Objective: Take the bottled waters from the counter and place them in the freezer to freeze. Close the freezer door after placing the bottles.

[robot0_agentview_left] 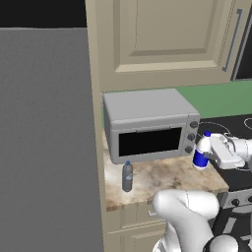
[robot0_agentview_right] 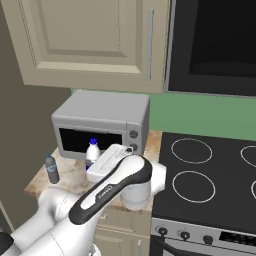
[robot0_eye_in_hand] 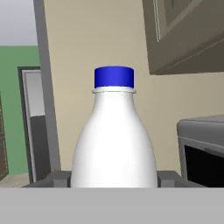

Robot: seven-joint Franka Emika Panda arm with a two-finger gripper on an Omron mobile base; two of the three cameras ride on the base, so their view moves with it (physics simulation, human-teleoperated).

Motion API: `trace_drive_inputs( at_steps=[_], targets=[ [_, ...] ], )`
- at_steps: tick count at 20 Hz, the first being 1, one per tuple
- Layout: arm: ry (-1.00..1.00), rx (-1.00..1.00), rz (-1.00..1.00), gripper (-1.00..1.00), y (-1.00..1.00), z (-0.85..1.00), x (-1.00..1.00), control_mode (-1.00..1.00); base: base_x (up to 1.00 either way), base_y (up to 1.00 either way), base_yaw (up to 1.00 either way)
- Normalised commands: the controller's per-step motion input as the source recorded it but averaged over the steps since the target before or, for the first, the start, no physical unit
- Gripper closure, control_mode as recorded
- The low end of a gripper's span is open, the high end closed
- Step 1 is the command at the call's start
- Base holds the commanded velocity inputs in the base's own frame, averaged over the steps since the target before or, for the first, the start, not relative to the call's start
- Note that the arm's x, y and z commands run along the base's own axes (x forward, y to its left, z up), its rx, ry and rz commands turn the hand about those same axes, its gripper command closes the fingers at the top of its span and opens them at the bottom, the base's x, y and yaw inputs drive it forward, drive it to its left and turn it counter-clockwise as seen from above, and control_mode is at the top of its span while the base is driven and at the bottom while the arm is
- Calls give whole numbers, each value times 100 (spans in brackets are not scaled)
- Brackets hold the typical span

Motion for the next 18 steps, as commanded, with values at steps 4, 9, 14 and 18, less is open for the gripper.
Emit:
trace_drive_inputs(
  at_steps=[4, 9, 14, 18],
  targets=[
    [5, -1, -2, 100, 15, 60, -68, -100, 0, 0, 0],
    [0, -3, 0, 100, 9, 61, -65, -100, 0, 0, 0],
    [-10, -12, 1, 100, 8, 49, -51, -100, 0, 0, 0],
    [-4, -17, 0, 100, 9, 44, -39, -100, 0, 0, 0]
  ],
)
